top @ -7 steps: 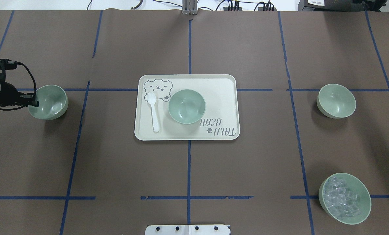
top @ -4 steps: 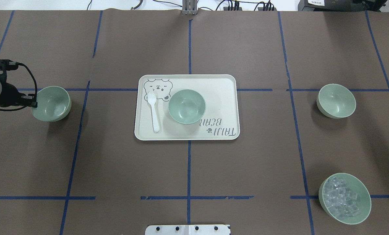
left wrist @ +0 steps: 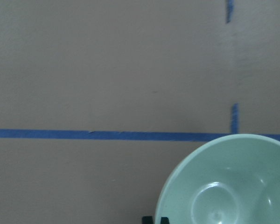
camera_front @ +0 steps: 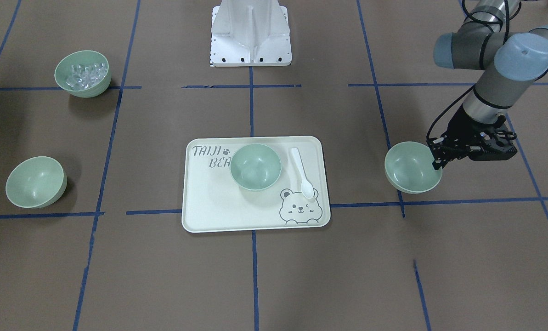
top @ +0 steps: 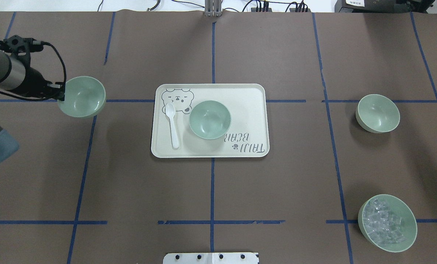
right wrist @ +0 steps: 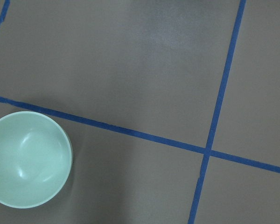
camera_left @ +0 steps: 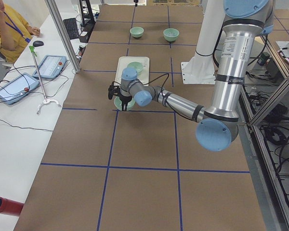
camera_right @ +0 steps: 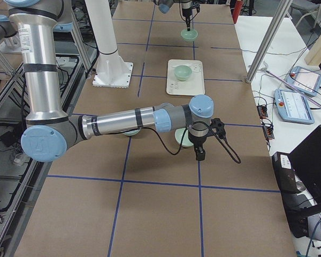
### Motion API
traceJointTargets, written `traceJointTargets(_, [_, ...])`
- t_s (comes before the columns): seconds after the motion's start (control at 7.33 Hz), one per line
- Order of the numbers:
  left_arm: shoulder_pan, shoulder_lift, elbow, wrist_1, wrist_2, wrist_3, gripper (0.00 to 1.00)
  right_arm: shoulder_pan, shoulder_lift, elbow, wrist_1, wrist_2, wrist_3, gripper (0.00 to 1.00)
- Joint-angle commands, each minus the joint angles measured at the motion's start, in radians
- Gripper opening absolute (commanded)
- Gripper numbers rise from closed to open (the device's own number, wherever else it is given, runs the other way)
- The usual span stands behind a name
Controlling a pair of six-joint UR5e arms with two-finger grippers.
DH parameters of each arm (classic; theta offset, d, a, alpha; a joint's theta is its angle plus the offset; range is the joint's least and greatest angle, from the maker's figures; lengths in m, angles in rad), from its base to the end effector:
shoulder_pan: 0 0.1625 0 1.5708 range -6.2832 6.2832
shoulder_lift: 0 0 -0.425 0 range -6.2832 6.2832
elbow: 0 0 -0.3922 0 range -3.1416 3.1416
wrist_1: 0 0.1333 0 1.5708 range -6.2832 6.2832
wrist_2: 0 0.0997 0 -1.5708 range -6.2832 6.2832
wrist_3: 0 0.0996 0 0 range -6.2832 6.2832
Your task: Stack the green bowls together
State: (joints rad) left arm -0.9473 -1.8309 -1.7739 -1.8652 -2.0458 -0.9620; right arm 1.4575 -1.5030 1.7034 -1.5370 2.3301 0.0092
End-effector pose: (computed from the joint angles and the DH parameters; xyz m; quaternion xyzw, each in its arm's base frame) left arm 0.2753 -0.5330 0.3938 0.0966 0.4094 -0.0663 0.9048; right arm 0.0048 -0.5308 0.5556 0.0858 -0.3740 -0.0912 0.9189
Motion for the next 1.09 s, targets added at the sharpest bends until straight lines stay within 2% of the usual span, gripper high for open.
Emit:
traceJointTargets(0.0, [0.053,-0.247,0.008,0.119,0.006,-0.178,0.00,0.000,0.001,0.002,0.000,0.000,0.000,1.00])
traceJointTargets(0.14, [0.109,-0.305,0.010,0.120,0.051,-0.197,0.00,0.001,0.001,0.004,0.000,0.000,0.000,1.00])
traceJointTargets(0.27, [0.208,-0.373,0.048,0.118,0.161,-0.258,0.00,0.000,0.001,0.009,0.000,0.000,0.009,1.00])
traceJointTargets(0.41, [0.256,-0.451,0.138,0.112,0.211,-0.312,0.00,0.000,0.001,0.009,0.002,0.000,0.017,1.00])
traceJointTargets(0.55, [0.303,-0.490,0.189,0.107,0.232,-0.316,0.00,0.000,0.001,0.015,0.002,0.000,0.021,1.00])
traceJointTargets(0.68, [0.344,-0.489,0.194,0.097,0.246,-0.314,0.00,0.000,0.001,0.015,0.002,0.000,0.023,1.00])
traceJointTargets(0.95, [0.367,-0.527,0.267,0.070,0.246,-0.314,0.00,0.000,0.001,0.015,0.002,0.000,0.023,1.00])
